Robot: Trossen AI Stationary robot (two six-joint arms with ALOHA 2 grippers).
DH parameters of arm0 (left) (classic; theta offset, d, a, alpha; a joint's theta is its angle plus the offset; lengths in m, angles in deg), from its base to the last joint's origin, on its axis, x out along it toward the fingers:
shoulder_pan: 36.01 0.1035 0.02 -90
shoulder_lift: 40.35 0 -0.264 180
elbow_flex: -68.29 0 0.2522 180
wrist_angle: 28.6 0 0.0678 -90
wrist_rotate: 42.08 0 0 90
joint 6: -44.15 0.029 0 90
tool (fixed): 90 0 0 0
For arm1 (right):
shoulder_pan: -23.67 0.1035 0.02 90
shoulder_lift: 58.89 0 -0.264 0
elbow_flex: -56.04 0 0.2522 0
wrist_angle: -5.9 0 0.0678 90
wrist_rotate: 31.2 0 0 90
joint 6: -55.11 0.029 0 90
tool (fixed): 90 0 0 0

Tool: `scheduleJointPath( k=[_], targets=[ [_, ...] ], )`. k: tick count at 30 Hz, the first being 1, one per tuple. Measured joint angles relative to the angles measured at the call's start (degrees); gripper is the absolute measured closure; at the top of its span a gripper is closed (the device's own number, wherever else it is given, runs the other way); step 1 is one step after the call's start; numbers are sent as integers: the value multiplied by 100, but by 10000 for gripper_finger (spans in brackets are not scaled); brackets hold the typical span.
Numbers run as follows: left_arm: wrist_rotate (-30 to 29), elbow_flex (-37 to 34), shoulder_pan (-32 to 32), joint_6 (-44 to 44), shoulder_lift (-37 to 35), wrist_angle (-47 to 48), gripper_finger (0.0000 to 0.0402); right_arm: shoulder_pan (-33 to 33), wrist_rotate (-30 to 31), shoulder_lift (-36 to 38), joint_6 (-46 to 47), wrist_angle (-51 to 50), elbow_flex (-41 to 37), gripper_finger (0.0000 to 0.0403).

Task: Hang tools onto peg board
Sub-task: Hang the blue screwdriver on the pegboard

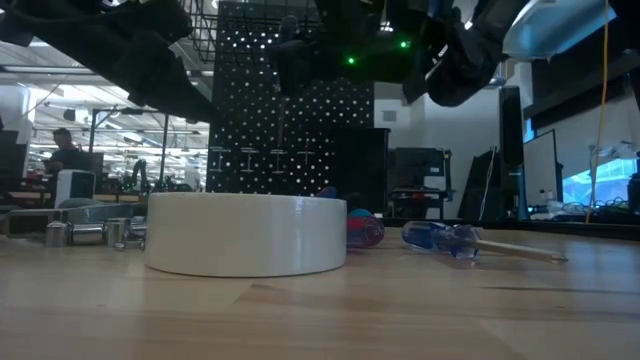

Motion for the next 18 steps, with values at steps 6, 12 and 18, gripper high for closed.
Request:
scheduleJointPath(
  k=[6,12,18],
  targets=[
    [0,0,0,-151,2,0,263,-126,246,0,711,-60,6,270],
    [0,0,0,-165,2,-8,263,-270,424,0,1120,-289,7,270],
    [0,0,0,-148,2,-168,263,-373,464,0,1739,-509,7,270]
  ],
)
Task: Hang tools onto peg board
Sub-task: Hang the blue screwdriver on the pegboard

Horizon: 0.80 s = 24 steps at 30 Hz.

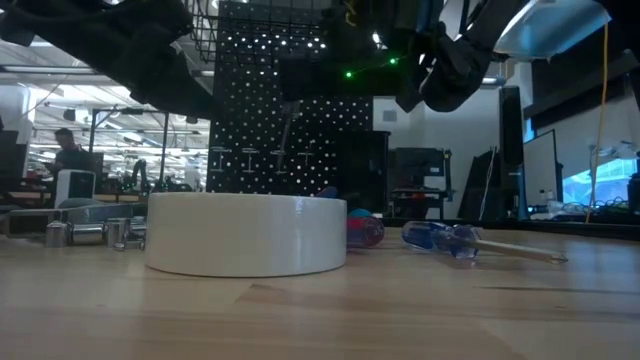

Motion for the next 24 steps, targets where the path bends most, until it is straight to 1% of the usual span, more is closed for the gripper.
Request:
scheduleJointPath(
  k=[5,8,11,15,20,24],
  targets=[
    [0,0,0,-18,0,3,263,-40,306,0,596,-108,2,270],
    [1,0,2,-17,0,7,263,-38,447,0,799,-105,6,270],
    [0,0,0,-17,0,13,263,-33,721,2,824,-400,150,270],
    [2,0,12,-17,0,27,263,-20,648,2,802,-836,393,270],
    [2,0,24,-17,0,77,263,59,726,2,503,-884,528,270],
    [2,0,24,-17,0,70,263,94,771,2,499,-1018,620,270]
  ],
)
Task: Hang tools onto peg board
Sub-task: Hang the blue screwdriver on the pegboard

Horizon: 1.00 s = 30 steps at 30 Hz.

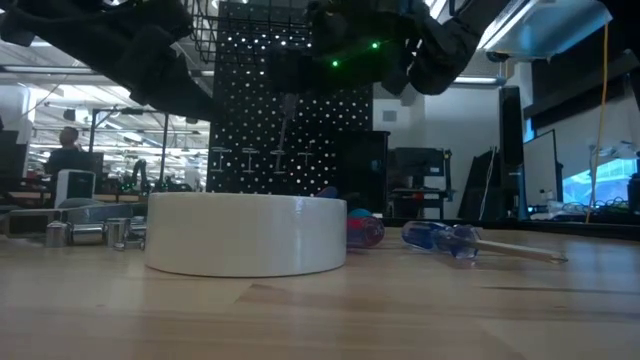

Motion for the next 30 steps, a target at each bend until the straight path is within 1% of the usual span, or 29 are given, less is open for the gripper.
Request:
scheduleJointPath(
  k=[4,13,21,26,30],
  targets=[
    [0,0,0,0,0,2,263,-9,43,0,89,-283,81,270],
    [0,0,7,0,0,4,263,28,100,0,84,-513,281,270],
    [0,0,7,0,0,5,263,53,159,0,84,-1468,697,270],
    [0,0,7,-2,0,4,263,109,262,0,58,-1696,895,270],
    [0,0,7,-84,0,23,263,114,379,0,95,-2322,1142,270]
  ],
)
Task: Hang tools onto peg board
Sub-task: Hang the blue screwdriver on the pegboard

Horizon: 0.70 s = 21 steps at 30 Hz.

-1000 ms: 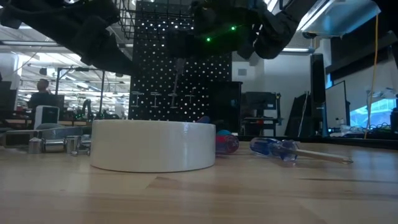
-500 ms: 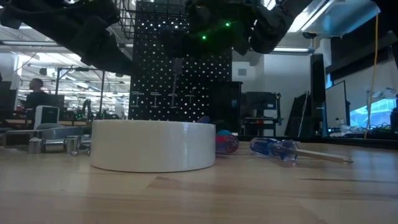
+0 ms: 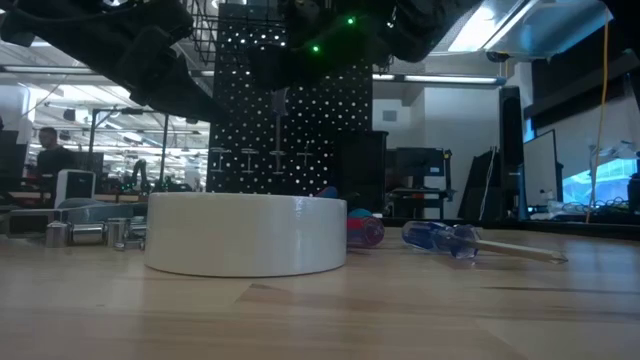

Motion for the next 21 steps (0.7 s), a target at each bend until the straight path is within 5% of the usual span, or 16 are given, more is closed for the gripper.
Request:
scheduleJointPath(
  k=[21],
  targets=[
    [0,0,0,-1,0,-5,263,-87,-119,28,612,-653,86,271]
  ],
)
